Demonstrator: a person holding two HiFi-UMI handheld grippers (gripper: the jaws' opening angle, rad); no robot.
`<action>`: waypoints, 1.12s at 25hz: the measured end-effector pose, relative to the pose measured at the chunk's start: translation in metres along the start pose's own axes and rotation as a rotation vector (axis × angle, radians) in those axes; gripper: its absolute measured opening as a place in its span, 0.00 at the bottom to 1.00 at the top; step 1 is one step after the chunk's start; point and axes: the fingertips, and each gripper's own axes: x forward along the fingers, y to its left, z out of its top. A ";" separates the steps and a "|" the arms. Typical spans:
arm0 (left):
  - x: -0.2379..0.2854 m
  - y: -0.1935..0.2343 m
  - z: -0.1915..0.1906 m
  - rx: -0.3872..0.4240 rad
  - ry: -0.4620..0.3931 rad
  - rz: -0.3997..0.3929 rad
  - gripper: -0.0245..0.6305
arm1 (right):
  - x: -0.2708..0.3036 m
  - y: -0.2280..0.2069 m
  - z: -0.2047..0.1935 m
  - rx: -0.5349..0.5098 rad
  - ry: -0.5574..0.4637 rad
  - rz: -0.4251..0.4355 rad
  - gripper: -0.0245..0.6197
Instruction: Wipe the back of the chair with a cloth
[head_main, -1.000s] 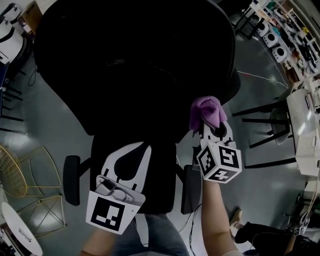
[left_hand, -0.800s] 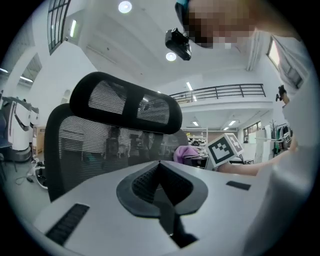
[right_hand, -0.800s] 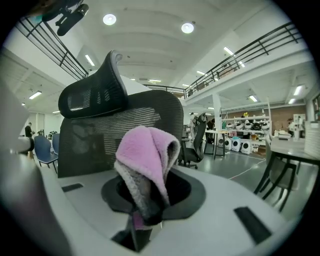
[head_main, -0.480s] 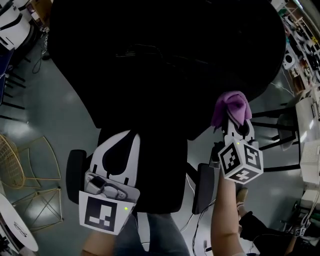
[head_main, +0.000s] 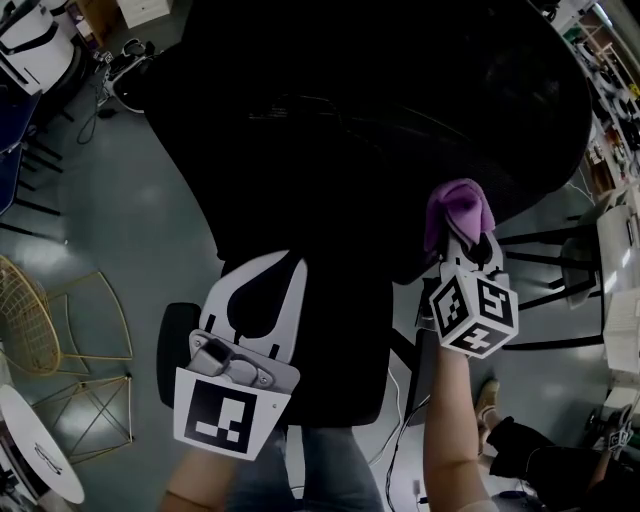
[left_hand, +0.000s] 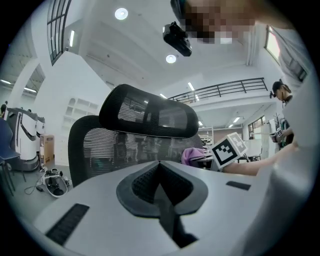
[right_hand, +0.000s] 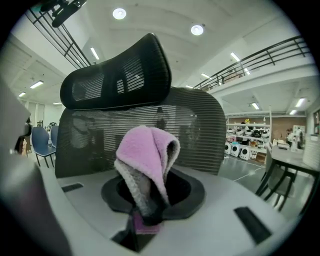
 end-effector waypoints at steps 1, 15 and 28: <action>-0.001 0.003 0.001 0.000 -0.001 0.001 0.06 | 0.002 0.006 0.001 -0.001 0.001 0.005 0.18; -0.024 0.046 0.001 0.019 -0.002 -0.002 0.06 | 0.021 0.102 0.011 -0.018 0.004 0.088 0.19; -0.049 0.090 0.004 0.011 -0.007 0.036 0.06 | 0.033 0.177 0.019 -0.012 0.000 0.145 0.19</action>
